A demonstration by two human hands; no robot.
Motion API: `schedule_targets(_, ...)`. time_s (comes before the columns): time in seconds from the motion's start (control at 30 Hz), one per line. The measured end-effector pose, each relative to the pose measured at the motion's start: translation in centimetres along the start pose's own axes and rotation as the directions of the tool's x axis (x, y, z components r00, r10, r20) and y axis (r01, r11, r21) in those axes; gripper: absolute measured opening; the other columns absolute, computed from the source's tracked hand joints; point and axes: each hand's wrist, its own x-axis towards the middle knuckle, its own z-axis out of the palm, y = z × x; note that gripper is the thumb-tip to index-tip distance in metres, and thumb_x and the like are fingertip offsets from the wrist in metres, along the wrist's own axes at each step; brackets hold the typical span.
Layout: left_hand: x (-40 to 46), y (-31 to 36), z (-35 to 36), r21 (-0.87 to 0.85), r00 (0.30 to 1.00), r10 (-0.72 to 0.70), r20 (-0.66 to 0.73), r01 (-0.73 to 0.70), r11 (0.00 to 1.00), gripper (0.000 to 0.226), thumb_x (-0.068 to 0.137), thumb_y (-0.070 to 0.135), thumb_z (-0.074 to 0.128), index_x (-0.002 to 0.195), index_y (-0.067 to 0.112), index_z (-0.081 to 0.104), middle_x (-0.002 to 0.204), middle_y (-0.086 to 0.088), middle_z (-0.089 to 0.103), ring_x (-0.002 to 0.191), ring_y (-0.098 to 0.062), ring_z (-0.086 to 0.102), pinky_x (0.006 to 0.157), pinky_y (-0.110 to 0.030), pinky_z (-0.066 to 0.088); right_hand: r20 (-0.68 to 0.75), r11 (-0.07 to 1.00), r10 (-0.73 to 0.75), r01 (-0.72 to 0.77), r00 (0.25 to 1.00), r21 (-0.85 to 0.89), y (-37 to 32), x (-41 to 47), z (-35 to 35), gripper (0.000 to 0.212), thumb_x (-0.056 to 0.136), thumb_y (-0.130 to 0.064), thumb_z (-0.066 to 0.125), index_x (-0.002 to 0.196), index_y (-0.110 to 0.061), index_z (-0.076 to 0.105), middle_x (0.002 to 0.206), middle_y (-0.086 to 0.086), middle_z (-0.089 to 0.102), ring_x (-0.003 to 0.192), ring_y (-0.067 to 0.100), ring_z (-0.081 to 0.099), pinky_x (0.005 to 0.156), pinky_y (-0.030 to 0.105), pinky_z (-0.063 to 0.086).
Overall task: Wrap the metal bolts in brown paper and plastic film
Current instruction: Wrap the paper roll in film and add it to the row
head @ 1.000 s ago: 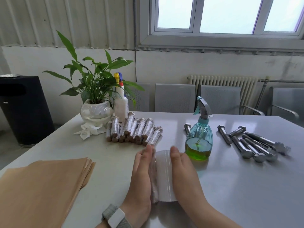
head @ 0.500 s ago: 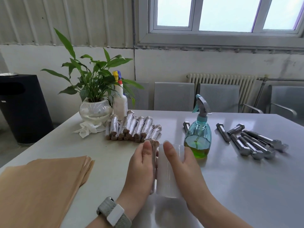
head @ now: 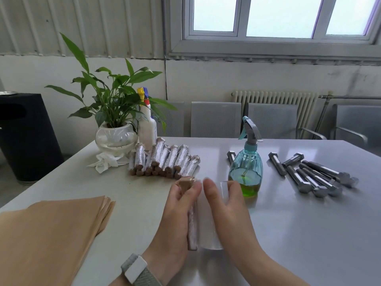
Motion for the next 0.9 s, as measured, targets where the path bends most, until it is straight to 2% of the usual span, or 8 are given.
schedule_targets(0.1,0.2,-0.3,-0.1,-0.071,0.997,-0.043,0.057,0.047,0.996,0.043,0.08,0.044,0.061,0.112,0.016,0.071,0.114,-0.014,0.071,0.108,-0.028,0.067,0.079,-0.036,0.057,0.016,0.998,0.056,-0.057,0.998,0.031,0.2,0.6,-0.2,0.056,0.063,-0.081,0.056,0.093,-0.034,0.053,0.082,-0.024,0.066,0.071,-0.002,0.065,0.066,0.028,0.05)
schedule_targets(0.2,0.5,-0.3,-0.6,0.119,0.999,0.038,0.013,-0.04,0.992,0.038,0.09,0.047,0.049,0.109,0.025,0.072,0.11,-0.009,0.073,0.104,-0.022,0.069,0.077,-0.029,0.055,0.066,0.981,0.125,-0.134,0.99,0.144,0.3,1.0,-0.4,0.062,0.06,-0.074,0.066,0.104,-0.031,0.057,0.086,-0.017,0.071,0.081,0.004,0.07,0.083,0.04,0.057)
schedule_targets(0.3,0.7,-0.4,-0.9,0.491,0.968,0.25,0.013,-0.223,0.842,0.03,0.092,0.053,0.045,0.101,0.033,0.065,0.094,0.004,0.073,0.089,-0.011,0.069,0.07,-0.018,0.051,0.204,0.963,0.161,-0.198,0.966,0.182,-0.1,1.1,-0.8,0.068,0.062,-0.072,0.069,0.11,-0.023,0.065,0.1,-0.001,0.075,0.095,0.018,0.071,0.094,0.05,0.053)
schedule_targets(0.53,0.9,-0.5,-0.8,0.755,0.842,0.539,-0.016,-0.343,0.558,0.036,0.085,0.06,0.037,0.097,0.029,0.051,0.086,0.012,0.064,0.082,0.002,0.06,0.066,-0.012,0.043,0.136,0.999,-0.027,0.022,0.99,0.043,0.4,0.5,0.7,0.06,0.083,-0.072,0.051,0.106,-0.018,0.063,0.096,0.0,0.07,0.09,0.015,0.068,0.08,0.039,0.056)
schedule_targets(0.63,0.7,-0.6,-0.4,0.711,0.886,0.455,-0.09,-0.263,0.652,0.041,0.083,0.065,0.036,0.094,0.029,0.053,0.086,0.009,0.065,0.079,0.001,0.062,0.068,-0.019,0.047,0.028,0.995,-0.087,0.085,0.996,0.058,0.0,-0.4,0.6,0.059,0.079,-0.078,0.05,0.099,-0.024,0.062,0.087,-0.006,0.069,0.08,0.007,0.066,0.066,0.021,0.05)
schedule_targets(0.7,1.1,-0.7,-0.6,0.545,0.95,0.244,-0.193,-0.103,0.832,0.04,0.099,0.055,0.032,0.095,0.022,0.056,0.089,-0.003,0.066,0.083,-0.015,0.065,0.067,-0.033,0.05,0.006,0.955,-0.296,0.296,0.955,0.03,-0.8,-0.9,0.1,0.053,0.08,-0.075,0.052,0.104,-0.027,0.058,0.092,-0.015,0.069,0.082,0.004,0.066,0.069,0.023,0.051)
schedule_targets(0.8,1.9,0.6,-1.0,0.002,0.961,-0.117,-0.253,0.121,0.993,0.032,0.106,0.029,0.025,0.087,0.015,0.047,0.073,-0.01,0.043,0.056,-0.018,0.049,0.051,-0.022,0.038,0.358,0.713,-0.656,0.701,0.665,0.005,-1.3,-4.0,0.1,0.049,0.086,-0.057,0.058,0.13,-0.038,0.048,0.113,-0.029,0.061,0.1,-0.005,0.063,0.079,0.017,0.051)
schedule_targets(0.9,2.6,2.2,-2.4,-0.056,0.907,-0.019,-0.421,-0.005,0.998,0.029,0.102,0.04,0.045,0.091,0.014,0.05,0.063,-0.002,0.043,0.041,-0.012,0.049,0.042,-0.022,0.045,0.394,0.496,-0.705,0.808,0.589,-0.319,0.0,-6.2,0.0,0.052,0.086,-0.064,0.055,0.135,-0.055,0.039,0.116,-0.036,0.053,0.104,-0.016,0.055,0.081,0.004,0.041)
